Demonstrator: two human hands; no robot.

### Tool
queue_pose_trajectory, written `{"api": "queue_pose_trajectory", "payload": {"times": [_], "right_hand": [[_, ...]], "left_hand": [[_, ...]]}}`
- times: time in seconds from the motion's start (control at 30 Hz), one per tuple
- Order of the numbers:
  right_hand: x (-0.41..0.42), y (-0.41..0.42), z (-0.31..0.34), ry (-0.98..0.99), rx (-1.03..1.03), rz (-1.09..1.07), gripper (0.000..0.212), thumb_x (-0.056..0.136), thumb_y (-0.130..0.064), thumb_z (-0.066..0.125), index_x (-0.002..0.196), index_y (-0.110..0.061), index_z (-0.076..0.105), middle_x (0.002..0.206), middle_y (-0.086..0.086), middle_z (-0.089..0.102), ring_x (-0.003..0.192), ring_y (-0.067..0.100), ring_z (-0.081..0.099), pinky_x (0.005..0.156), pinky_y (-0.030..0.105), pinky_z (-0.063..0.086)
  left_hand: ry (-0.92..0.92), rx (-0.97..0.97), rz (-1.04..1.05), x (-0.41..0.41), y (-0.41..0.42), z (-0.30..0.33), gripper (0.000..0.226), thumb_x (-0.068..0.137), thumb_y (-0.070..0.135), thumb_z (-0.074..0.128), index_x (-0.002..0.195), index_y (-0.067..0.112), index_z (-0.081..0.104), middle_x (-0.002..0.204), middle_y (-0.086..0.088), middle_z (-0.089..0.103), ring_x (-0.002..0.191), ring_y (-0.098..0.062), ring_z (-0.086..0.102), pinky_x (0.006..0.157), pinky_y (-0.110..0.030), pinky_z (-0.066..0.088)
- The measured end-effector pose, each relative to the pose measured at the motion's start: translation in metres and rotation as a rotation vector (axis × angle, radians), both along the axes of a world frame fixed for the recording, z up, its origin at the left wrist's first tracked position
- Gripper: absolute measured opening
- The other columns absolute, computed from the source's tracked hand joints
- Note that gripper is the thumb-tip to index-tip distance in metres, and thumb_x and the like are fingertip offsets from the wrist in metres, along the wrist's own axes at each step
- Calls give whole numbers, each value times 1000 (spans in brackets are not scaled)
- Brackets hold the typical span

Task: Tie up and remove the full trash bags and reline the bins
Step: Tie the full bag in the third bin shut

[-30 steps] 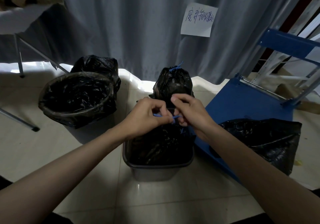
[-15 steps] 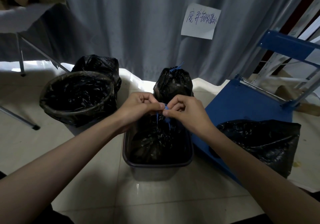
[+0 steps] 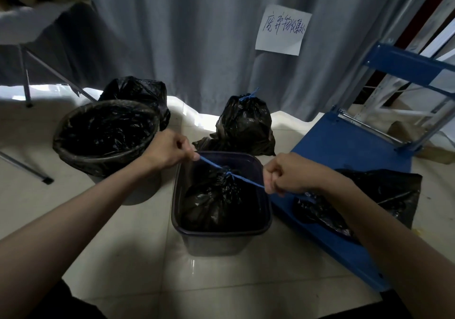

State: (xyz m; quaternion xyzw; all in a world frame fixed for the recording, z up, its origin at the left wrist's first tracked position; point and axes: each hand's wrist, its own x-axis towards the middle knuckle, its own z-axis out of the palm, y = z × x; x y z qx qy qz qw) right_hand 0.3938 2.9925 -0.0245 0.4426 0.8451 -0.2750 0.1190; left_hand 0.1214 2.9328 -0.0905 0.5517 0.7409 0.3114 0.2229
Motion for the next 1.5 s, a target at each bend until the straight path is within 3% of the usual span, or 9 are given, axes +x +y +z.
{"api": "queue_pose_trajectory", "payload": {"times": [0.3,0.37,0.5,0.63,0.83,0.97,1.27,1.4,1.5], "right_hand": [[6,8,-33,-150,6,-7,9,84,-19,70,85,-10,70,76,3,74,70,9,62,64,22,49],[2,7,-31,-109,-4,-6,21,84,-29,71,94,-12,65,84,0,69,74,10,59,66,24,47],[-16,-2,-44,-55,-31,-8,41,80,-42,75,95,-19,45,91,2,58,78,17,52,67,33,43],[-25,-8,-61,-59,84,-17,43,75,-34,78,90,-21,39,88,2,53,77,21,52,63,36,42],[-29,-12,-69,10,94,-59,31,80,-17,72,86,-22,42,83,5,65,73,23,67,71,46,57],[-30,-8,-61,34,48,-98,9,87,-11,67,82,-15,61,70,6,74,65,18,72,76,44,60],[-32,-14,-51,-45,93,-18,10,90,-16,66,83,-10,68,90,8,71,80,24,70,78,44,60],[-30,-14,-51,-23,139,-9,12,90,-12,60,82,-9,67,90,8,71,78,25,69,77,46,59],[-28,-13,-48,-26,176,-24,13,89,-11,59,79,-12,67,89,6,70,76,24,68,78,45,59]], "left_hand": [[359,-146,-94,0,-3,-21,21,71,32,84,63,27,66,74,7,67,82,-18,66,72,-28,49],[416,-174,-180,-1,-4,-13,20,72,40,81,86,32,70,82,10,66,90,-17,66,76,-28,47],[572,-189,-332,18,-4,-4,59,73,58,69,126,36,54,101,14,67,101,-14,62,90,-33,42],[217,-246,-439,37,-1,-17,62,69,65,73,119,34,52,94,9,59,90,-12,60,83,-30,50],[195,-130,-493,61,3,-31,53,66,52,82,106,36,52,102,9,44,95,-13,51,85,-36,47],[319,-37,-503,72,-1,-30,46,69,50,80,107,40,57,101,11,40,88,-13,52,70,-35,43],[551,41,-488,85,-6,-35,20,78,38,74,84,27,58,93,12,41,86,-16,54,59,-30,29],[486,104,-425,81,-3,-36,32,76,40,74,90,28,48,95,14,55,89,-17,56,61,-32,36],[310,50,-360,72,2,-31,51,61,55,80,83,24,47,74,11,57,72,-13,55,58,-34,39]]}}
